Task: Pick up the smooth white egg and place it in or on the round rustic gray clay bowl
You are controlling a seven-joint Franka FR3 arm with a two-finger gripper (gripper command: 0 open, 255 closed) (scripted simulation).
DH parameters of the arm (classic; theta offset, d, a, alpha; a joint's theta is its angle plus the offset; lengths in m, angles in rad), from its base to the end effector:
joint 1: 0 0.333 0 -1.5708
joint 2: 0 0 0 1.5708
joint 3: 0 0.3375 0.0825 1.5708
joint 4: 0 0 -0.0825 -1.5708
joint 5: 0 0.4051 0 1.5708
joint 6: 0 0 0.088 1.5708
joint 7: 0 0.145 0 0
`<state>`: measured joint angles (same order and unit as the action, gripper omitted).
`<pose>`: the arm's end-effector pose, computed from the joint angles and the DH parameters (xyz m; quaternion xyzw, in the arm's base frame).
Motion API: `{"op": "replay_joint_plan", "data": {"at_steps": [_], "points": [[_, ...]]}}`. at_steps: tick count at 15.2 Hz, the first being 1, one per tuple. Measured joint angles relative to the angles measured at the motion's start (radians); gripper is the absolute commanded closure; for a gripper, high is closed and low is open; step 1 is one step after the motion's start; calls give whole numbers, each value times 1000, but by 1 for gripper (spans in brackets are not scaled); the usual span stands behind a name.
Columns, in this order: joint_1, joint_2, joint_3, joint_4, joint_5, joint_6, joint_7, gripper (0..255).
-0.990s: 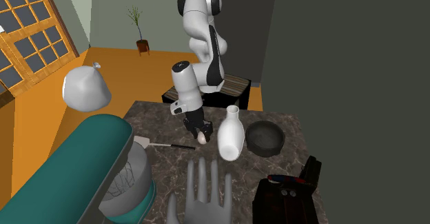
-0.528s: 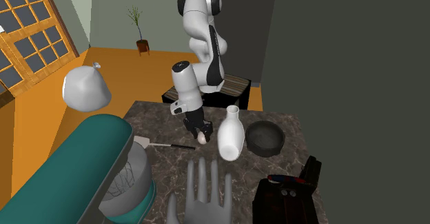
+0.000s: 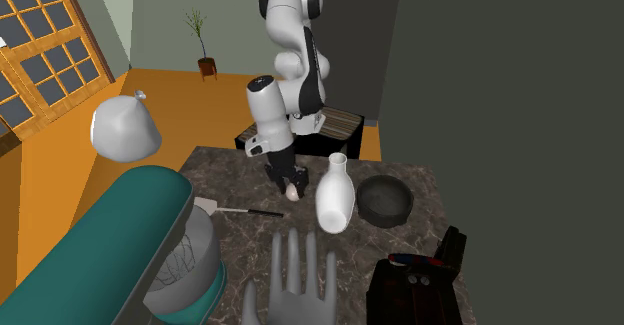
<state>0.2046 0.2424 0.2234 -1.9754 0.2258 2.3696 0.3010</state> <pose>0.5838 0.2710 0.3374 -0.9908 0.0166 -0.0320 0.1308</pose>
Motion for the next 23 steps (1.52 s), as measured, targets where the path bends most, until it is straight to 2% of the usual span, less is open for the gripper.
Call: {"op": "replay_joint_plan", "data": {"at_steps": [23], "points": [[-9, -112, -4, 171, -15, -279, 53, 255]]}}
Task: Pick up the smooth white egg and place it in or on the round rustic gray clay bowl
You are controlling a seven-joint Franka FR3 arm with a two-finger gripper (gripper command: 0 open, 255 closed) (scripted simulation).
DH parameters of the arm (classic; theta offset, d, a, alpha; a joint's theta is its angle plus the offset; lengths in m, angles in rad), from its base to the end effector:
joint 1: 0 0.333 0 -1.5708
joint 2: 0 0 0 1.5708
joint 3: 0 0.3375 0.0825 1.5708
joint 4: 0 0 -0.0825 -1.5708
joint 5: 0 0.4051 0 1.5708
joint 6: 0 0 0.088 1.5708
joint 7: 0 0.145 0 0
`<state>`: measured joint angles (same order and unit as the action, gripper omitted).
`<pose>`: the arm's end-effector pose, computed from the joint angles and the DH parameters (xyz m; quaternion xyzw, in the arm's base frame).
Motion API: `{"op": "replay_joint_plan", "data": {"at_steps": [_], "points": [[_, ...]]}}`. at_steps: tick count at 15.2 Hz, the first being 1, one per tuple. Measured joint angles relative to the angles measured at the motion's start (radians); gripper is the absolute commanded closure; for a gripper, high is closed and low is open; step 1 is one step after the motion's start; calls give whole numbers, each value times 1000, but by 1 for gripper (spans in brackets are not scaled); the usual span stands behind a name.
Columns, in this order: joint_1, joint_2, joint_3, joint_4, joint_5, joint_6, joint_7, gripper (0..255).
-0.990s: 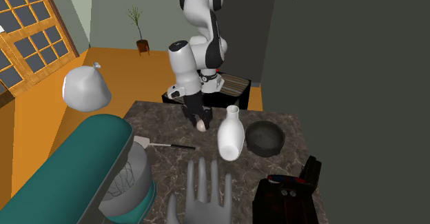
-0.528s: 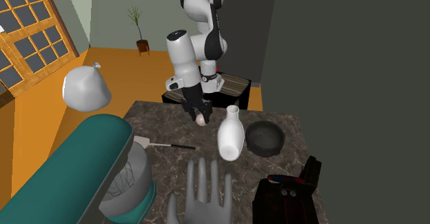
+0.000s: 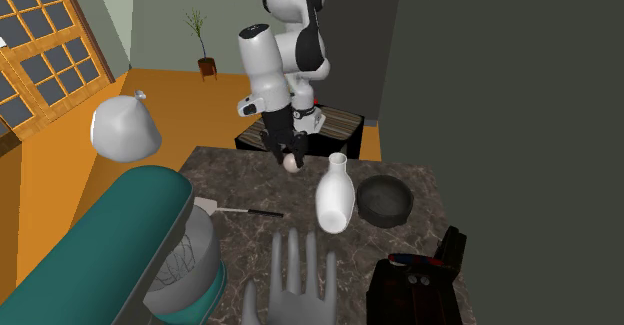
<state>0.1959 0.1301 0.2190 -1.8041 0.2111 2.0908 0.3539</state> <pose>0.5838 0.2706 0.4647 -0.9908 0.0167 -0.0321 0.1308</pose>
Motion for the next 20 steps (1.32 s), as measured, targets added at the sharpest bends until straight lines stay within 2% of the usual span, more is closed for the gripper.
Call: {"op": "replay_joint_plan", "data": {"at_steps": [2, 6, 13, 20], "points": [[0, -8, 0, 14, -1, -22, 4, 255], [39, 2, 27, 31, -19, -15, 76, 255], [140, 65, 84, 113, -82, -7, 255, 255], [260, 169, 126, 255, -168, -27, 437, 255]]}}
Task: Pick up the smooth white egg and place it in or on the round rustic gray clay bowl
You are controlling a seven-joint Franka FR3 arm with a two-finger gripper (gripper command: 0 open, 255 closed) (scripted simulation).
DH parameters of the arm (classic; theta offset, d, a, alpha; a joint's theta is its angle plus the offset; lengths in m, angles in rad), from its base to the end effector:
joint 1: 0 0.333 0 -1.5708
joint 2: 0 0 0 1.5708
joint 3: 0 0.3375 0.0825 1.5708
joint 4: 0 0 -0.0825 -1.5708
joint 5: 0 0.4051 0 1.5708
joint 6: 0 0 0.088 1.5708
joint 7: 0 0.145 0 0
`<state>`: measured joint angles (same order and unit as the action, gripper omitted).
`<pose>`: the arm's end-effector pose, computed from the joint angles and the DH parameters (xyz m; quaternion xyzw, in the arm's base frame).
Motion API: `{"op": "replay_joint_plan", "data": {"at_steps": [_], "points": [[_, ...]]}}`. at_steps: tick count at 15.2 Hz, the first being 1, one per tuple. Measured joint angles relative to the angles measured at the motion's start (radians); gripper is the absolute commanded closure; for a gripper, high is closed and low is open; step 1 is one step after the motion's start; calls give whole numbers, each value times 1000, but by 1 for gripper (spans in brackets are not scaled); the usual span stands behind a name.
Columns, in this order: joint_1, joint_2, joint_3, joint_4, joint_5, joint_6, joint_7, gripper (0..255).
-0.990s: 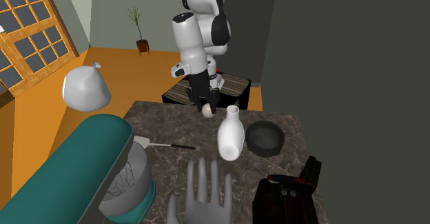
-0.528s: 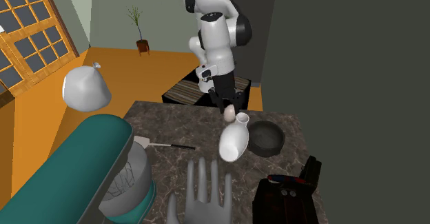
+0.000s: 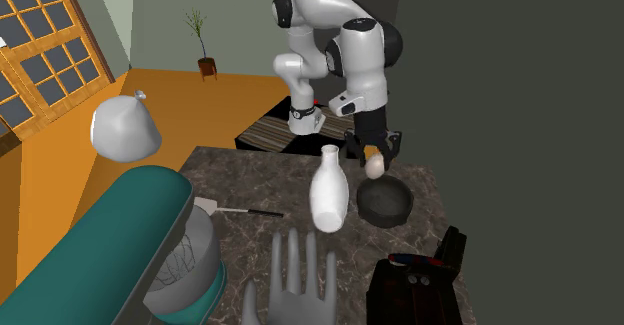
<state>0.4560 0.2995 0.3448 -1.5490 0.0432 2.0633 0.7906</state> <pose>0.5063 0.4908 0.4880 -0.9908 0.0157 -0.0316 0.1306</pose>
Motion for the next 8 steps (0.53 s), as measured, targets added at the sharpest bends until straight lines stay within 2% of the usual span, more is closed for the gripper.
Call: {"op": "replay_joint_plan", "data": {"at_steps": [3, 8], "points": [[56, 67, 8, 84, -42, -14, 69, 255], [63, 80, 8, 42, -48, 41, 78, 255]]}}
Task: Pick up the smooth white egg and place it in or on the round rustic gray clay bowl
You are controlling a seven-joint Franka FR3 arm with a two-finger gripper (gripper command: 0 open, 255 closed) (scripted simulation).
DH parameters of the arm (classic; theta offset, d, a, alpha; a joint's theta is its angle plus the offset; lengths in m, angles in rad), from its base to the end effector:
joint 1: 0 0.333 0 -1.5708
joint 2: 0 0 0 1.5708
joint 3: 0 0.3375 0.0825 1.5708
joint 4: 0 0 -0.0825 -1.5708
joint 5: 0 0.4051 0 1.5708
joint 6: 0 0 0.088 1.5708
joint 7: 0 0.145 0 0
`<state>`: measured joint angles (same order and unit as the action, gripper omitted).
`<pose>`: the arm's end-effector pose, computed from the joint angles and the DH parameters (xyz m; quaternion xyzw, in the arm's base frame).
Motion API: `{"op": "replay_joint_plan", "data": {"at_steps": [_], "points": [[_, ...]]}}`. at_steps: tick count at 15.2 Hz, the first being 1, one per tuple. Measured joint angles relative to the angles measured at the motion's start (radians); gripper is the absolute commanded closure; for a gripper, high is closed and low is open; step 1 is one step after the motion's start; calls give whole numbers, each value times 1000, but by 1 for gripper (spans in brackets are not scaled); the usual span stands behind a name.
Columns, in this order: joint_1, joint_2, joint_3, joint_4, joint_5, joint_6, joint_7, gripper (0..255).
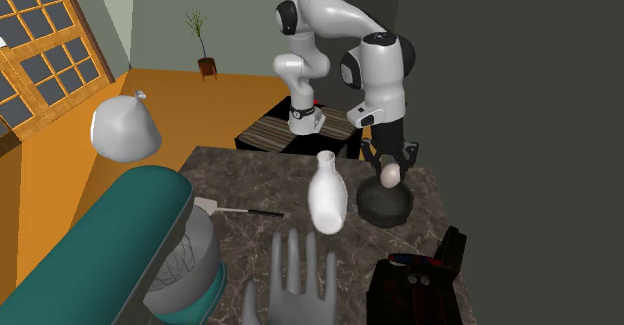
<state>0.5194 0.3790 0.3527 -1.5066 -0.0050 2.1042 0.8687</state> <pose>0.4931 0.5345 0.4610 -0.9908 0.0165 -0.0317 0.1305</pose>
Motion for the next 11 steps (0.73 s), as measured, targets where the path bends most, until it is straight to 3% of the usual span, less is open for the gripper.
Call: {"op": "replay_joint_plan", "data": {"at_steps": [11], "points": [[1, 30, -5, -88, -8, 116, -3, 255]]}}
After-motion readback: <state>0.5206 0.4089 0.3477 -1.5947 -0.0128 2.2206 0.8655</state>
